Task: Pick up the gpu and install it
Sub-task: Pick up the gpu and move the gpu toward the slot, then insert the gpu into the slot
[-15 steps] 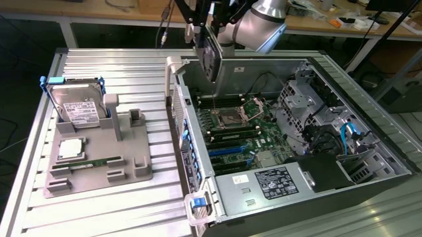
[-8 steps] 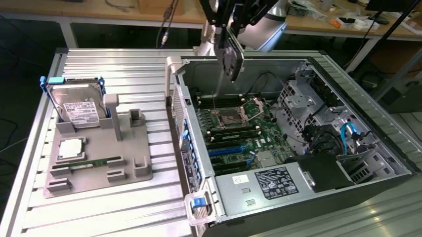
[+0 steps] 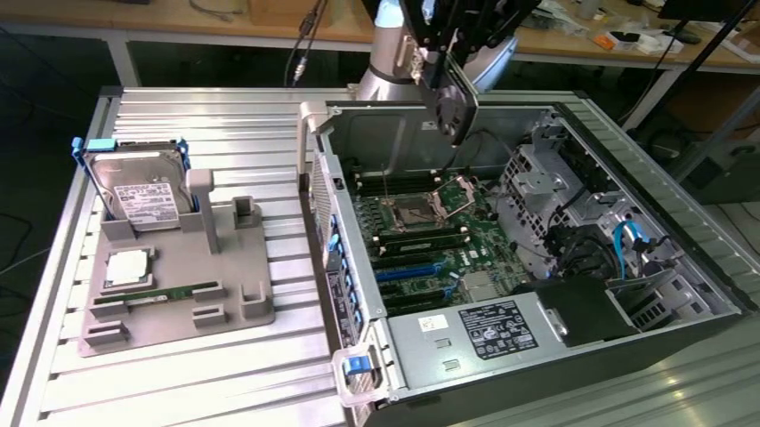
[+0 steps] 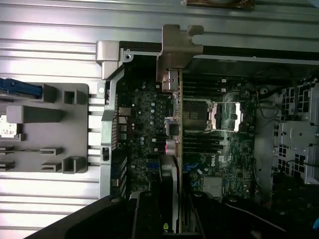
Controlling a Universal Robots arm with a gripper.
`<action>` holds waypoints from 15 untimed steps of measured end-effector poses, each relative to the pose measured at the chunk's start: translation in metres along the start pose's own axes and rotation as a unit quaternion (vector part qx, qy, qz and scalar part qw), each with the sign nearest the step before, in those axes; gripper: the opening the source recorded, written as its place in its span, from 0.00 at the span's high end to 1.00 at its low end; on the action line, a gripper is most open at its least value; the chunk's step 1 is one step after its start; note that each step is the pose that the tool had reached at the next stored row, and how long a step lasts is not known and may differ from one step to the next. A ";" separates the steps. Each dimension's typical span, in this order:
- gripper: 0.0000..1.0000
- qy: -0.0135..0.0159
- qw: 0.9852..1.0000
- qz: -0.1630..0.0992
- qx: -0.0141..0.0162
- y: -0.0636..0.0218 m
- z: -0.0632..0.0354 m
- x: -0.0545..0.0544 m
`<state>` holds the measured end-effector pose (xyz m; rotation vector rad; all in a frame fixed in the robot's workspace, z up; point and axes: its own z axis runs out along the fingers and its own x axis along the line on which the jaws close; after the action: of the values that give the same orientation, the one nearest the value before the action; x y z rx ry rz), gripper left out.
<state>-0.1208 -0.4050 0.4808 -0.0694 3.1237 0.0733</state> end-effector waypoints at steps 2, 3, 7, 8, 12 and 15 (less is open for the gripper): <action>0.73 0.000 1.000 0.000 0.000 -0.0005 0.0003 -0.010; 0.73 0.000 1.000 0.000 0.000 -0.0006 0.0006 -0.013; 0.73 0.000 1.000 0.000 0.000 -0.0007 0.0006 -0.013; 0.73 0.000 1.000 0.000 0.000 -0.0007 0.0007 -0.013; 0.73 0.000 1.000 0.000 0.000 -0.0007 0.0006 -0.013; 0.73 0.000 1.000 0.000 0.000 -0.0007 0.0006 -0.013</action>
<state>-0.1076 -0.4051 0.4804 -0.0696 3.1238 0.0733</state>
